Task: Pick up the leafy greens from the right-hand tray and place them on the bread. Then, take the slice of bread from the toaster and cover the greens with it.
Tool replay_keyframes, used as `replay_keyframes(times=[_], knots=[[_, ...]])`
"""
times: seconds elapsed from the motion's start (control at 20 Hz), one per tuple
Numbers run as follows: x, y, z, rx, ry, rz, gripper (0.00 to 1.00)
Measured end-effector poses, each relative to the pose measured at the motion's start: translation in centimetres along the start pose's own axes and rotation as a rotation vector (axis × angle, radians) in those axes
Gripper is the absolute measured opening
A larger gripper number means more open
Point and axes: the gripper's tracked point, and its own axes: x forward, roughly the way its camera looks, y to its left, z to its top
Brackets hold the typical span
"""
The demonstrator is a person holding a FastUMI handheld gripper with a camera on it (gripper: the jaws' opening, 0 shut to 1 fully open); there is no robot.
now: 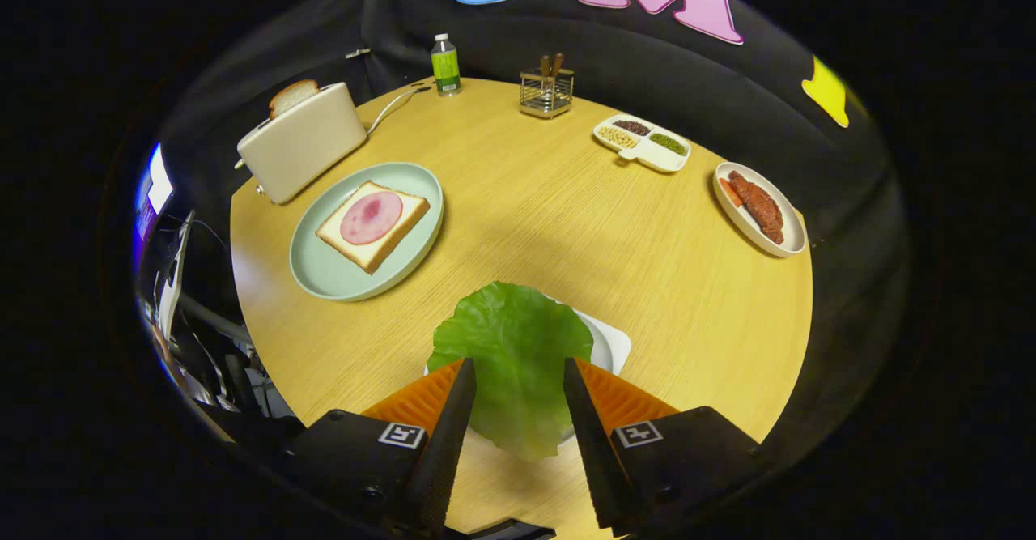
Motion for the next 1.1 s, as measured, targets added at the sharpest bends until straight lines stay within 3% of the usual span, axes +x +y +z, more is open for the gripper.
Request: replay_keyframes(times=[0.15, 0.2, 0.3, 0.55, 0.7, 0.8, 1.1], knots=[[2.0, 0.0, -1.5, -0.028, 0.062, 0.012, 0.7], [2.5, 0.1, -1.9, -0.027, 0.085, 0.014, 0.57], [2.7, 0.3, -2.6, -0.035, 0.111, 0.015, 0.49], [2.8, 0.7, -2.4, -0.031, 0.107, 0.035, 0.46], [3.0, 0.3, -2.2, -0.011, 0.101, 0.016, 0.1], [2.4, 0.5, -2.0, -0.003, 0.093, 0.014, 0.06], [-2.4, 2.5, 1.6, 0.001, -0.047, 0.028, 0.05]])
